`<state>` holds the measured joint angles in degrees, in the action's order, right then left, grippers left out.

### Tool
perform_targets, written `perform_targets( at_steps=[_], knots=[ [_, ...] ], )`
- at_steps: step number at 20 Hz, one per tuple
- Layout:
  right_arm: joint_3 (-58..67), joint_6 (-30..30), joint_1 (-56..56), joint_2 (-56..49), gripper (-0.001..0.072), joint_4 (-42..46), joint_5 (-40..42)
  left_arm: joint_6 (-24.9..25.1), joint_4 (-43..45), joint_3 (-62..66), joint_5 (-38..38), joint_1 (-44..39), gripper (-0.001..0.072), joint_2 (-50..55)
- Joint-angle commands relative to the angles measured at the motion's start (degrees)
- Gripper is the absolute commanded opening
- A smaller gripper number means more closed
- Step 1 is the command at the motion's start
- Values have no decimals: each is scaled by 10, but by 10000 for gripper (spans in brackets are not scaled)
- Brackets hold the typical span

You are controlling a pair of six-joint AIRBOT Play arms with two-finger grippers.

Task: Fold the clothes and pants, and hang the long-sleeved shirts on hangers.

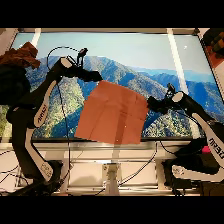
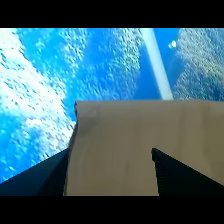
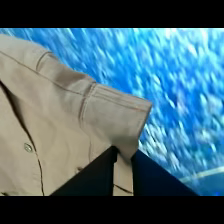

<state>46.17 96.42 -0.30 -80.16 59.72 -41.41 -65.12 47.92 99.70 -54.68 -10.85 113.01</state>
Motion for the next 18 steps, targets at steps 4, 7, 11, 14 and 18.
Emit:
perform_targets(
  at_steps=[4,7,11,14,18],
  knots=[
    [27,-46,7,-4,65,-26,75,-2,0,0,52,4,586,19],
    [52,-59,18,-12,46,-24,92,-16,0,0,19,9,586,28],
    [75,-59,20,-46,30,-34,74,-34,1,0,0,14,572,38],
    [90,-62,40,-62,30,-35,81,-35,0,0,0,14,475,41],
    [109,-76,77,-71,30,-31,96,-34,0,0,1,13,86,41]
  ],
)
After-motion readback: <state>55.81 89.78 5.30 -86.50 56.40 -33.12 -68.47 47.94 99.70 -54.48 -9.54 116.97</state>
